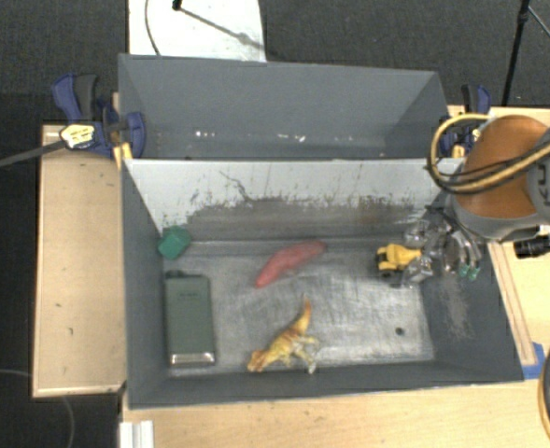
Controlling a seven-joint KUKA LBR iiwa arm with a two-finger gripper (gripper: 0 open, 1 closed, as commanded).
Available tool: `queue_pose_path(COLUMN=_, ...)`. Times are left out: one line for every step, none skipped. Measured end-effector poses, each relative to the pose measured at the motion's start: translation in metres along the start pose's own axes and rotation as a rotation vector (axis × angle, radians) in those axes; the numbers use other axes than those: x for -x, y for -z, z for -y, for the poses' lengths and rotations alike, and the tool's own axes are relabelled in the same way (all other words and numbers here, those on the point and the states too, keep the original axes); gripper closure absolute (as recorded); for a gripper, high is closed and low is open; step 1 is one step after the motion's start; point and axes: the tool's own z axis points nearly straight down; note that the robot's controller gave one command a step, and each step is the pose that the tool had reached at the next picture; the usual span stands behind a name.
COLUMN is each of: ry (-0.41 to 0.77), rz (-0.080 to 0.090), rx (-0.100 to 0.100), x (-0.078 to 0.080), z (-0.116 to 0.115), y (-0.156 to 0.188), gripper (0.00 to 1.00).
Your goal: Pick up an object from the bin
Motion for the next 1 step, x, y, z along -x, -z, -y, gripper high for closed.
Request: queue_pose_path(ry=0.001, rz=-0.003, rx=0.0, x=-0.0004, z=0.0, y=0.0129, gripper=1.0)
